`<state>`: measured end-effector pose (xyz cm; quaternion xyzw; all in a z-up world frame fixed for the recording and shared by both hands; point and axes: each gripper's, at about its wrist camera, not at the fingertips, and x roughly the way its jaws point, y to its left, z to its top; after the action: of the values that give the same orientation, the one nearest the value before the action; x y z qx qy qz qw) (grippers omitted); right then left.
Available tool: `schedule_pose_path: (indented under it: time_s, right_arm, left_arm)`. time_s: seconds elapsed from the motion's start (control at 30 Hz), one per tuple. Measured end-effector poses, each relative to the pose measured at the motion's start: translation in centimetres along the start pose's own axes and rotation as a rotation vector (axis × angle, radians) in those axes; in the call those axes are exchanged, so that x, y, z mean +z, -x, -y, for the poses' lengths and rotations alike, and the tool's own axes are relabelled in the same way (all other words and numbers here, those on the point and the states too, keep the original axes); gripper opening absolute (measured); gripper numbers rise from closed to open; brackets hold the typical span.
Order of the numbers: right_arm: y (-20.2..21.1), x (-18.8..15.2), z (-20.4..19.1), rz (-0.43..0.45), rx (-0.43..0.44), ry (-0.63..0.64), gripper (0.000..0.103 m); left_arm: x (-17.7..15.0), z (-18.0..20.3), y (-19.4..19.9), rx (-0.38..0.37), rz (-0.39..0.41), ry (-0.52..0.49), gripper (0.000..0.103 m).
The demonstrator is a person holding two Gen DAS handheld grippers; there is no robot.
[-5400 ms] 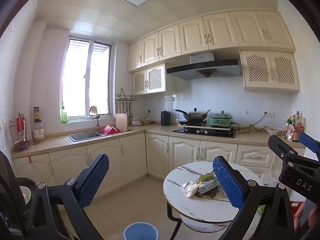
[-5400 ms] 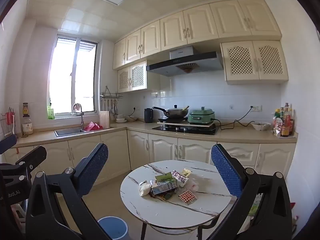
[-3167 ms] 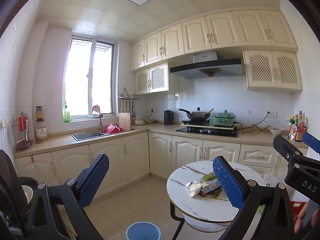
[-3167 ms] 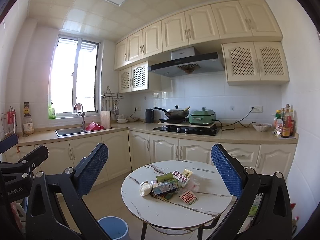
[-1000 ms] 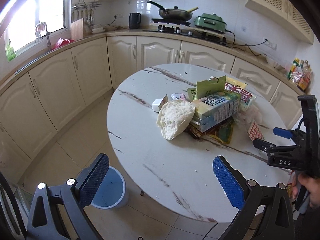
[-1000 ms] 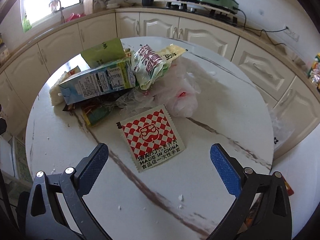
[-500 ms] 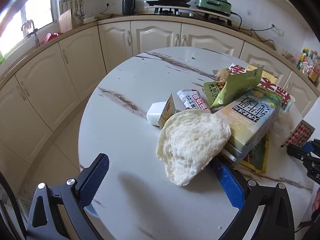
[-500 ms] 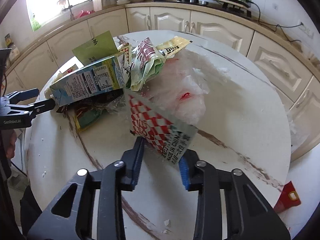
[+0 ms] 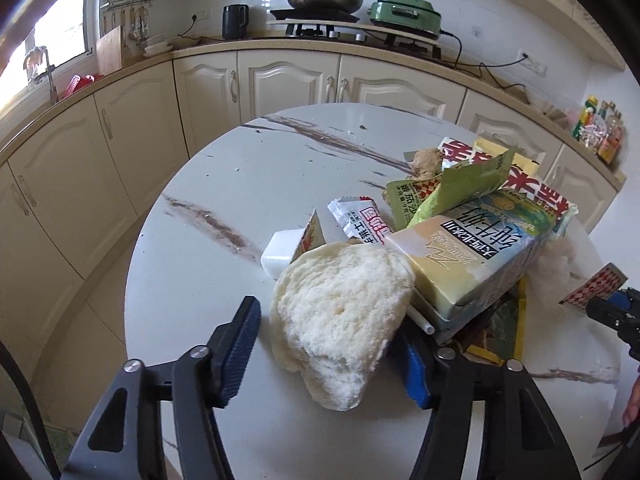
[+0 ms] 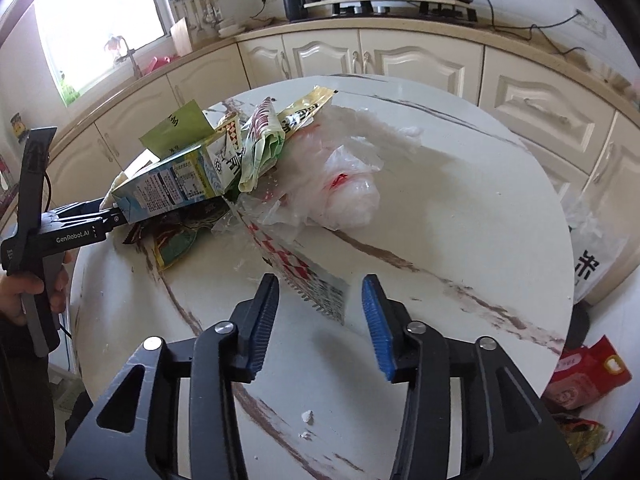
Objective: Collect trash
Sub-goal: 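Grasp the red-checkered paper with the right gripper while the left gripper grasps the bread, then carry the paper and bread to the blue bin and open both grippers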
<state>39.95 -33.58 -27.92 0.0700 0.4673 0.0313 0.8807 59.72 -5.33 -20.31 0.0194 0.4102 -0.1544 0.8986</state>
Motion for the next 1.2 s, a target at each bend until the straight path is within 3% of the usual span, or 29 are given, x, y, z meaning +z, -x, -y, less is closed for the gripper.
schedule_pose_path:
  time_s: [0.17,0.37,0.83,1.0,1.2]
  right_arm:
    - [-0.2,-0.3,0.0,-0.014,0.013,-0.002,0.016]
    - [1.7,-0.8,-0.1,0.037,0.011,-0.027,0.005]
    - [6.9,-1.5,-2.4,0.155,-0.004,-0.078,0.004]
    - [7.9,-0.8,-7.1,0.178,0.058,-0.002,0.004]
    - [6.0,0.4,-16.7,0.168,0.195,0.126,0.004]
  left_arm:
    - [-0.9,0.0,0.9,-0.009,0.002,-0.006,0.047]
    - [-2.9,-0.6,3.9,-0.047,0.019,0.009,0.046]
    - [-6.6,-1.7,12.9,-0.120,0.085,0.023,0.045]
    - [-8.0,-4.3,16.5,-0.096,0.112,0.060,0.045]
    - [-10.7,-9.5,20.0,-0.046,0.133,0.125,0.045]
